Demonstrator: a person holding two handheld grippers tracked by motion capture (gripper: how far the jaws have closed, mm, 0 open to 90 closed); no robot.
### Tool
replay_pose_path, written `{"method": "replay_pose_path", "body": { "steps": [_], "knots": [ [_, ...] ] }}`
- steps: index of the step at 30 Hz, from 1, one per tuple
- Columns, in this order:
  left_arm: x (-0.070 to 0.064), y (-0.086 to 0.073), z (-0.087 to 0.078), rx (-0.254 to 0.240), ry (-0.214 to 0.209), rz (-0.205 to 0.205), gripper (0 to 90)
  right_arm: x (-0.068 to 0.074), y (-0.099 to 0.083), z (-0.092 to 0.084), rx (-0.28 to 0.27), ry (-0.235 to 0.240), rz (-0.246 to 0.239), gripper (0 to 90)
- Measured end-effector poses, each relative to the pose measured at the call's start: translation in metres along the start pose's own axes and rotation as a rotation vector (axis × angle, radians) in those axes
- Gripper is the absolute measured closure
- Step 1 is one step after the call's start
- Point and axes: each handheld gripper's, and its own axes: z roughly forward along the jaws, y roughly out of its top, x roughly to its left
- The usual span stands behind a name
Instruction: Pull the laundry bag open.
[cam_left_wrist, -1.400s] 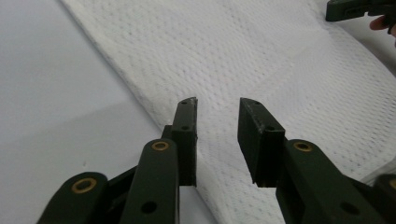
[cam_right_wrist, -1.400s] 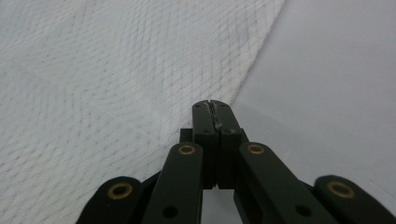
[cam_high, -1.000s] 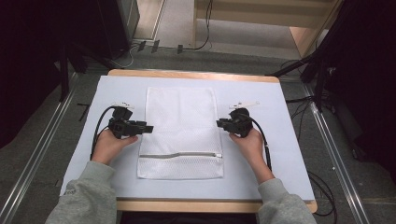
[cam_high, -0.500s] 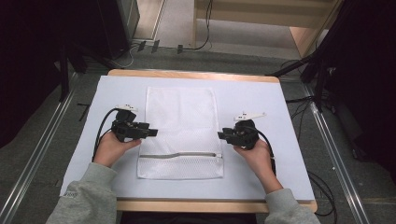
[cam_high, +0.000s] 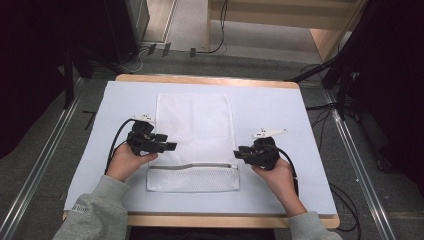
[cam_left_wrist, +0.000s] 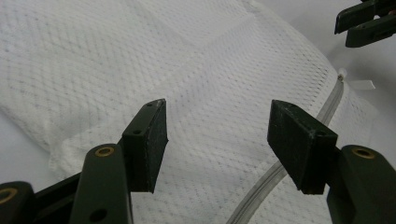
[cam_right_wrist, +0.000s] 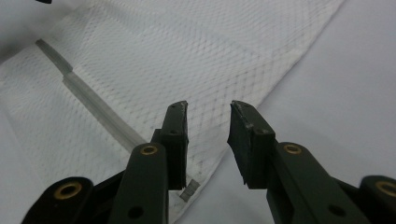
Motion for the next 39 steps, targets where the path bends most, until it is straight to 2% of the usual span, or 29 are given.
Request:
{"method": "replay_pose_path", "body": {
  "steps": [4,9,14,22,30,39],
  "knots": [
    [-0.005,0.002,0.003,-0.004,-0.008,0.007,37.9,0.005,-0.003,0.000,0.008,0.004,-0.005,69.8],
    [-0.011,0.004,0.007,0.008,-0.020,0.034,37.8,0.008,-0.008,-0.002,0.019,0.000,0.002,72.8],
    [-0.016,0.008,0.014,0.021,-0.028,0.054,38.0,0.006,-0.011,0.000,0.032,-0.002,0.006,75.0],
    [-0.019,0.010,0.021,0.033,-0.036,0.074,38.1,0.000,-0.016,0.006,0.064,0.015,0.028,89.3],
    [-0.018,0.009,0.021,0.032,-0.033,0.076,38.1,-0.003,-0.019,0.017,0.106,0.052,0.037,90.0],
    [-0.017,0.009,0.022,0.039,-0.032,0.077,38.2,0.001,-0.021,0.016,0.120,0.074,0.027,90.0]
  ]
}}
